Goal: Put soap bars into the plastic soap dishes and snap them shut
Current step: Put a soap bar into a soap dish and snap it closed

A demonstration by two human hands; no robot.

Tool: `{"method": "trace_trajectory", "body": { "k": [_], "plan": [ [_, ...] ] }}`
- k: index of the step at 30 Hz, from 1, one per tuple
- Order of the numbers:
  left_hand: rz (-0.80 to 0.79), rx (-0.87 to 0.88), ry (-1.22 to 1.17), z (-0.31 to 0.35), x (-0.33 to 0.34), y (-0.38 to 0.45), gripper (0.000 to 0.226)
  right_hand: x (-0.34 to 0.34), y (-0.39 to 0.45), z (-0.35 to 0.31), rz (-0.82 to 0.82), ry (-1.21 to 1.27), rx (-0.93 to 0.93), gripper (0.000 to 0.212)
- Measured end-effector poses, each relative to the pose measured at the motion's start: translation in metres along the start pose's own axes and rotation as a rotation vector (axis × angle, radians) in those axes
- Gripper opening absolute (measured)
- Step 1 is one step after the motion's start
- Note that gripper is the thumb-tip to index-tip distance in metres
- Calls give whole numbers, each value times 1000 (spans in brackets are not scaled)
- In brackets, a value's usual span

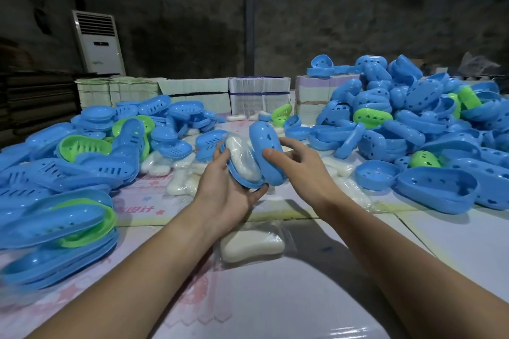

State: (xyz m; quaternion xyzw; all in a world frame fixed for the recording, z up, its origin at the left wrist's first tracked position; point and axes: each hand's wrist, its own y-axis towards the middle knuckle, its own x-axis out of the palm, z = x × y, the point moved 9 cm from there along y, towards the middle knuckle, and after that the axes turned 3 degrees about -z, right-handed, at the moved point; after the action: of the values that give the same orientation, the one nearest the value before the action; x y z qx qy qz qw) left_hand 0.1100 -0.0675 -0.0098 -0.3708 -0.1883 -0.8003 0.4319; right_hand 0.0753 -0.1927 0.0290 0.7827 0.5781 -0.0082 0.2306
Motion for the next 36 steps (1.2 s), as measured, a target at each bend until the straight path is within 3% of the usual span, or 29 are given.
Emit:
{"method": "trace_trajectory", "body": {
  "k": [10, 13, 19, 22, 28, 33, 36],
  "plan": [
    [-37, 110, 66, 2, 5, 2, 40, 5, -1, -2, 2, 22, -8, 60],
    [-52, 124, 173, 5, 5, 1, 36, 5, 1, -2, -29, 34, -18, 47],
    [-126, 72, 391, -3, 8, 1, 41, 2, 0, -3, -65, 54, 7, 47],
    [-128, 52, 411, -4, 6, 2, 36, 0, 0, -2, -52, 53, 41, 38],
    [-102, 44, 404, -4, 2, 4, 27, 5, -3, 3, -96, 47, 99, 50],
    [-101, 41, 368, -4, -1, 6, 24, 12, -2, 5, -138, 76, 109, 28],
    [-93, 40, 343, -5, -2, 7, 29, 14, -2, 5, -141, 94, 106, 26]
  ]
}}
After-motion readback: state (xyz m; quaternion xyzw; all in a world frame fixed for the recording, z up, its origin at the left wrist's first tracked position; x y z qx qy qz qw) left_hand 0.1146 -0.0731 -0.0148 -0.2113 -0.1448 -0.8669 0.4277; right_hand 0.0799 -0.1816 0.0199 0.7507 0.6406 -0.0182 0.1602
